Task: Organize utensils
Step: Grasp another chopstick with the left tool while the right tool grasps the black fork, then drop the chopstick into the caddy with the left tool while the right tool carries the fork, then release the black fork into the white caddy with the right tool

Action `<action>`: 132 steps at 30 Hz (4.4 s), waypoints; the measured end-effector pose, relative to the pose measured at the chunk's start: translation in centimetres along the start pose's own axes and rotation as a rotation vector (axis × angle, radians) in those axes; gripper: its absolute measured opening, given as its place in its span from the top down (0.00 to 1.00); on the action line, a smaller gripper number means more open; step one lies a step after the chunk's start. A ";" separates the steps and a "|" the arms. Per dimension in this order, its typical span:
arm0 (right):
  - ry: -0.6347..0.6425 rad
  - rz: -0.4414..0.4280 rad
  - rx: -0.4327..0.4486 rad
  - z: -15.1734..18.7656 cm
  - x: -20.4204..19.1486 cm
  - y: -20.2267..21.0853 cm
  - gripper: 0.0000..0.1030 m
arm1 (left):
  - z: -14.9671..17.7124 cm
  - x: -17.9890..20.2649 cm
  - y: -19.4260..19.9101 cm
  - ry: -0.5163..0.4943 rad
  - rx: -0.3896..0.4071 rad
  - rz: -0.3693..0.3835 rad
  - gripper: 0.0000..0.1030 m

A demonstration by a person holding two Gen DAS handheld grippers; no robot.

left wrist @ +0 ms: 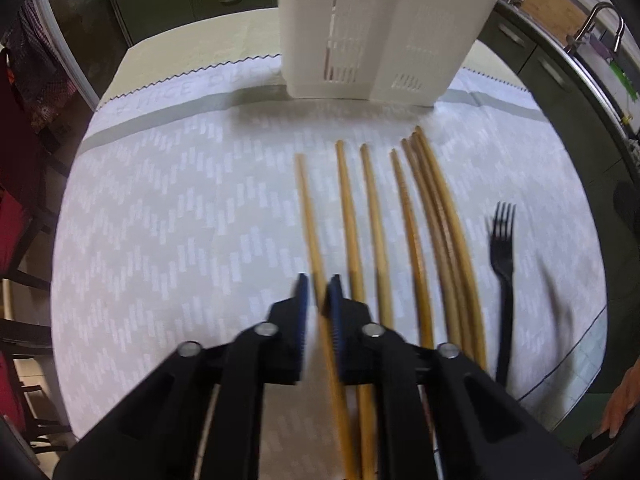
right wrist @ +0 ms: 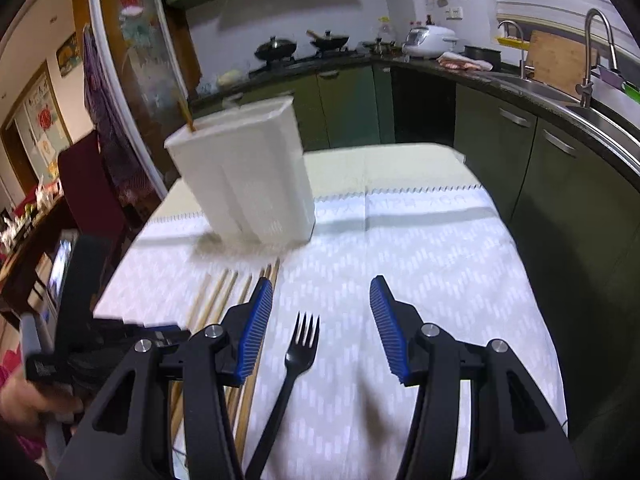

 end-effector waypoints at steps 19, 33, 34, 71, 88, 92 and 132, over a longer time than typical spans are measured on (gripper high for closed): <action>0.066 0.105 -0.310 8.3 -1.8 -7.3 0.58 | 0.2 -1.6 0.1 0.006 -0.005 0.056 0.92; 0.033 0.009 -0.386 6.9 -0.3 -6.7 0.91 | -0.8 0.2 -0.3 -0.028 -0.005 0.083 0.93; 0.027 -0.004 -0.371 6.6 -0.4 -6.4 0.91 | -0.9 0.4 -0.3 -0.024 -0.009 0.096 0.93; -0.022 -0.206 -0.038 -1.7 -3.1 0.0 0.91 | -12.5 -2.7 20.8 0.002 0.482 0.175 0.94; -0.039 -0.237 0.001 -2.0 -2.4 1.5 0.91 | -22.9 -3.2 30.4 0.051 0.715 0.096 0.94; -0.048 -0.231 0.008 -2.1 -1.8 1.9 0.91 | -24.3 -2.8 28.9 0.061 0.717 0.083 0.94; 0.120 -0.107 0.542 -25.7 -5.3 -6.9 0.91 | -13.5 -3.2 17.0 0.000 0.499 0.128 0.85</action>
Point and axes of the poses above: each gripper's, at about its wrist camera, not at the fingertips, and y roughly against the way its jaws point, x to its right, z to its underside, the point moved 10 cm from there along -y, roughly the way its jaws point, and after that the axes turned 11 degrees about -z, right-handed, at the moved point
